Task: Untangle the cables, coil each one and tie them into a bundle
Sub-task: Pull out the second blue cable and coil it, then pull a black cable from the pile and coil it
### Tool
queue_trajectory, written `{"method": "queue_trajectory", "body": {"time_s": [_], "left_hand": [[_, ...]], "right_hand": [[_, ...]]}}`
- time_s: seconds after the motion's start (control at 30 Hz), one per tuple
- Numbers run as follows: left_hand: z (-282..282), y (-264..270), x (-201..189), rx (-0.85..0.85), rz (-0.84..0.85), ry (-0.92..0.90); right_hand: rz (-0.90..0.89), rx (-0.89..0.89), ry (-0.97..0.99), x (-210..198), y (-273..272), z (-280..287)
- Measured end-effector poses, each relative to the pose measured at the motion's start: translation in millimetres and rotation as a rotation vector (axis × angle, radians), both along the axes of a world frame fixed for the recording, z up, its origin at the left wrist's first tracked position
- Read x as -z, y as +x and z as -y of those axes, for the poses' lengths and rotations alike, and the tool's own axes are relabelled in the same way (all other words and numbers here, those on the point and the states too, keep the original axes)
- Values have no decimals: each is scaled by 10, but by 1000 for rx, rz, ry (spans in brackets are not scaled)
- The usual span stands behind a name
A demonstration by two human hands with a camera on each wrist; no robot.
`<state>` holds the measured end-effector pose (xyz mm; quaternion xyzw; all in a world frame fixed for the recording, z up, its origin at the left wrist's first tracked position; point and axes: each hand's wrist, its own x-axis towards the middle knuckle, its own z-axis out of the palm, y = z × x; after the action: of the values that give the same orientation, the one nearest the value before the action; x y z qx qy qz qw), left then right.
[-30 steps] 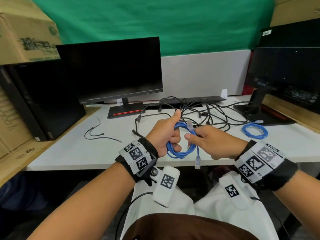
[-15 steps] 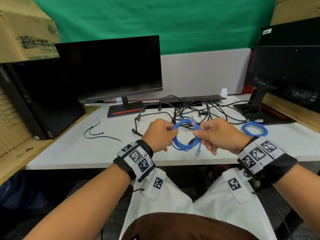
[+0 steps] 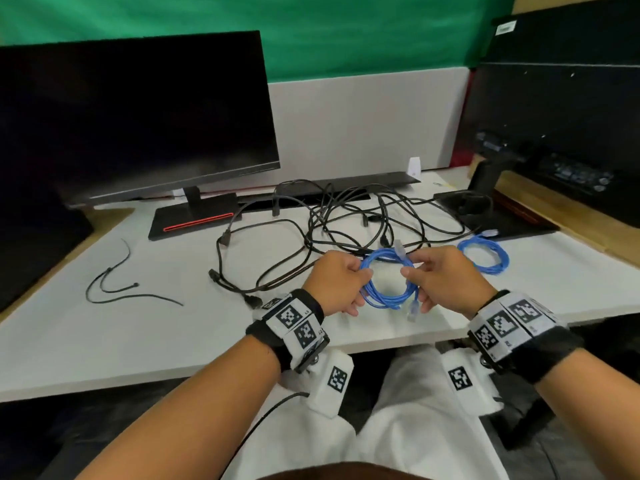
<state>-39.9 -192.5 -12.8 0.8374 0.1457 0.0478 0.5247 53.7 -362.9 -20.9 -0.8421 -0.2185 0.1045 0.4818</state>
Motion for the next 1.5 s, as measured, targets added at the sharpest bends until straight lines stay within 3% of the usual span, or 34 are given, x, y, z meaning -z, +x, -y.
{"method": "queue_trajectory", "body": {"time_s": [0.2, 0.37, 0.5, 0.57, 0.67, 0.8, 0.97, 1.1, 1.2, 1.3, 1.37, 1.5], "left_hand": [[52, 541, -71, 157, -25, 271], [-108, 781, -67, 173, -30, 336], [-258, 880, -58, 161, -8, 384], [-328, 918, -89, 165, -25, 352], [-465, 957, -228, 153, -19, 295], [-877, 1107, -494, 33, -32, 474], [-1358, 1323, -609, -64, -344, 605], [-1437, 1507, -490, 2, -448, 686], [-1443, 1657, -372, 55, -497, 665], [-1524, 1738, -316, 29, -455, 654], [-1649, 1713, -271, -50, -335, 499], [-1892, 1577, -250, -198, -115, 22]], "right_hand": [[-72, 186, -289, 142, 629, 472], [-150, 246, -485, 88, 937, 566], [110, 272, -740, -112, 1057, 523], [230, 266, -678, -278, 1123, 441], [304, 159, -460, -540, 1207, 160], [252, -6, -392, -684, 1386, -442], [466, -116, -570, -637, 1717, -1223], [447, -190, -754, -605, 1961, -1673], [450, -271, -878, -485, 2052, -1880], [454, -234, -779, -596, 2143, -1955], [522, -181, -656, -899, 2248, -1944], [571, -110, -505, -1732, 2312, -1803]]}}
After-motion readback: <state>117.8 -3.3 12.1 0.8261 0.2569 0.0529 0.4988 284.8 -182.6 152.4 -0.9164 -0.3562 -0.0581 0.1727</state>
